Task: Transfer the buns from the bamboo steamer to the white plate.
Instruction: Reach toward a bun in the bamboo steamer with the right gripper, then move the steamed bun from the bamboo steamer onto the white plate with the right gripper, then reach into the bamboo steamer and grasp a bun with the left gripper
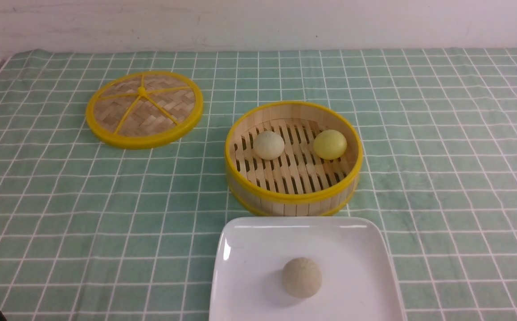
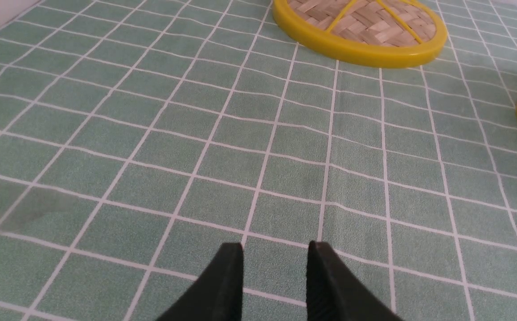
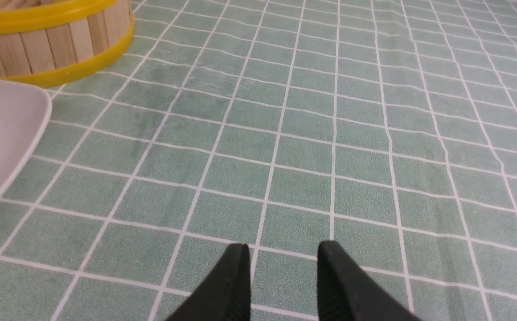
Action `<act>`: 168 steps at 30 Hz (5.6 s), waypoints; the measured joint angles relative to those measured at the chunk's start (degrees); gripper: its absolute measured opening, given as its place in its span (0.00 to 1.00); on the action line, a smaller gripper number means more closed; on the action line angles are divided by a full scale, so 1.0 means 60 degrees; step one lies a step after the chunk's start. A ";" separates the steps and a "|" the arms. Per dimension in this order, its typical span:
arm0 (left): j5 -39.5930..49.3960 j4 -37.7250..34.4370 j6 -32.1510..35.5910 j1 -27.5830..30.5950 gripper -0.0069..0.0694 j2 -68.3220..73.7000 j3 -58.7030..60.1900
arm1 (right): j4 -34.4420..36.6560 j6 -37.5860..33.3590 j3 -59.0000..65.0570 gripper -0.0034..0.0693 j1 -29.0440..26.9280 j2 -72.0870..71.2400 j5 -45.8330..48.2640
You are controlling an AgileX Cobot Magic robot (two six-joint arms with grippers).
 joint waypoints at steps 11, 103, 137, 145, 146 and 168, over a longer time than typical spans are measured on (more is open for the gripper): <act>0.0000 0.0000 0.0000 0.0000 0.40 0.0000 0.0000 | 0.0000 0.0000 0.0000 0.38 0.0000 0.0000 0.0000; 0.5756 -0.7772 0.5935 0.0000 0.16 1.0677 -0.7505 | -0.0502 0.1936 -1.7133 0.05 0.3317 1.9990 0.4506; 0.5603 -0.6826 0.5935 0.0000 0.20 1.0677 -0.7505 | 0.2942 0.0380 -0.9933 0.59 0.4428 1.5738 0.1539; 0.5494 -0.6705 0.5935 0.0000 0.20 1.0677 -0.7505 | 0.1563 0.0354 -1.0988 0.55 0.3553 1.3173 0.4139; 0.5494 -0.6693 0.5935 0.0000 0.20 1.0677 -0.7505 | 0.1453 0.0354 -1.1007 0.49 0.3450 1.2827 0.4381; 0.4979 -0.6633 0.5965 0.0000 0.21 1.0677 -0.7641 | 0.1020 0.0354 -0.6918 0.03 0.2844 0.6282 0.4939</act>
